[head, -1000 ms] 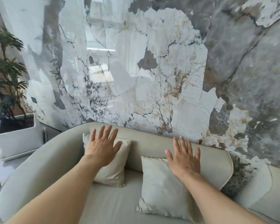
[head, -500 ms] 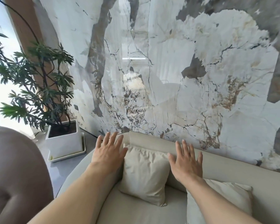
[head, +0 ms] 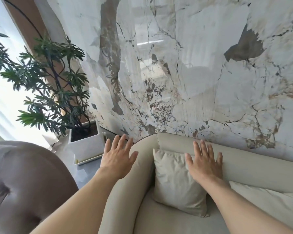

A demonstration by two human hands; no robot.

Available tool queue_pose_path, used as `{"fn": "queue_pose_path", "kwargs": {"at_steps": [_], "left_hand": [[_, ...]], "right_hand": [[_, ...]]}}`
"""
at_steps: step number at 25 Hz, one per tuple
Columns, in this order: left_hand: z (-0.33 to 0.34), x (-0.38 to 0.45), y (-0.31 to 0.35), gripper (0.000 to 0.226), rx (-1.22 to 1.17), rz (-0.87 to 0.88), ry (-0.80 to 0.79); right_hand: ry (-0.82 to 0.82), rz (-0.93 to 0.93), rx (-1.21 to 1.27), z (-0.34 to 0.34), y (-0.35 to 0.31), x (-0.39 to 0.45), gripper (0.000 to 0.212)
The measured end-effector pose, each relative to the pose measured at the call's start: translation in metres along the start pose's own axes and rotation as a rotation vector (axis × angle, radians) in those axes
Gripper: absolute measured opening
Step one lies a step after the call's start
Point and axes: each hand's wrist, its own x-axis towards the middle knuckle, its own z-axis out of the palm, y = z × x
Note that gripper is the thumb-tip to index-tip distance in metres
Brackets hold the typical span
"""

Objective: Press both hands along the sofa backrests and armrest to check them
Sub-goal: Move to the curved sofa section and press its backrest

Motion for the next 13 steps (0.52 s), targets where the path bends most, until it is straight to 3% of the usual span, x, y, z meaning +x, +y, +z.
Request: {"fn": "queue_pose_path", "kwargs": {"at_steps": [7,13], "left_hand": [[0.054,0.097,0.000,0.064,-0.023,0.140,-0.038],[0.150,0.194,0.013,0.064,-0.067,0.332,-0.134]], "right_hand": [[0.004,0.123,-0.045,0.029,-0.011,0.049,0.068],[-0.032,0.288,-0.067,0.080,-0.008,0.110,0.067]]}}
